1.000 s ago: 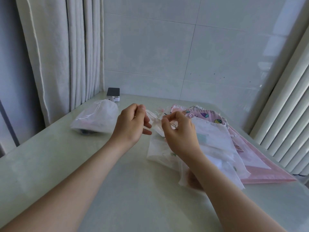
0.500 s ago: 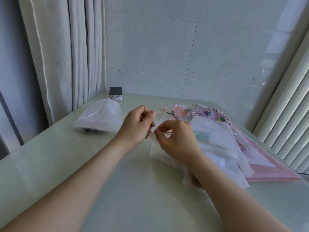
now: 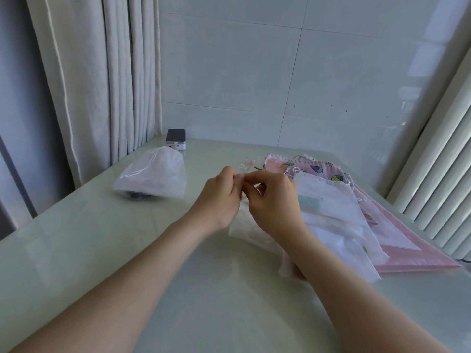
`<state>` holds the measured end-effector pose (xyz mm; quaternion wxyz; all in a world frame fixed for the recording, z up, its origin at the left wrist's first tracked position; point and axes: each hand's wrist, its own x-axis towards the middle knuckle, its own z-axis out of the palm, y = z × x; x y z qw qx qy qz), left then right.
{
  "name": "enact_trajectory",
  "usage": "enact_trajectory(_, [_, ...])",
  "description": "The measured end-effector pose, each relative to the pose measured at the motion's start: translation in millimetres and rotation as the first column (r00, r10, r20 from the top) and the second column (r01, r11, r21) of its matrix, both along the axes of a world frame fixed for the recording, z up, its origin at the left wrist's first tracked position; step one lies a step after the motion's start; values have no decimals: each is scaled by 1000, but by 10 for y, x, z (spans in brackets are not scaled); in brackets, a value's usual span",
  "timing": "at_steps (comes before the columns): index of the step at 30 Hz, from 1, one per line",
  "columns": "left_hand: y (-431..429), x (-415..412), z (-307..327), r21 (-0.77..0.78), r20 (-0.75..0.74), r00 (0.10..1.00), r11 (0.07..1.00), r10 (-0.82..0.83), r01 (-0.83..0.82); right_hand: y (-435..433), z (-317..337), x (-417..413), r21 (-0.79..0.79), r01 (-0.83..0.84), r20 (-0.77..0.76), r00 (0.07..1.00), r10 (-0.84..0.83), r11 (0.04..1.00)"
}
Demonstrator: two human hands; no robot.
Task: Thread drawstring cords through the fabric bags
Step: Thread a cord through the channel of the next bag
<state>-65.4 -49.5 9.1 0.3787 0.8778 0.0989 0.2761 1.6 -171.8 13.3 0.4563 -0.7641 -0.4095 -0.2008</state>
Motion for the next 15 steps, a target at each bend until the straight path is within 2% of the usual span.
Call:
enact_trajectory(10, [17,-5,5,-63,84,996,997,-26,32,34,11,27,27,66,-107,992,-62,997])
enact_trajectory(15, [66,-29,47,-130,87,994,989,-59,70,8,-46,104,-67,107,1,994,-107,992])
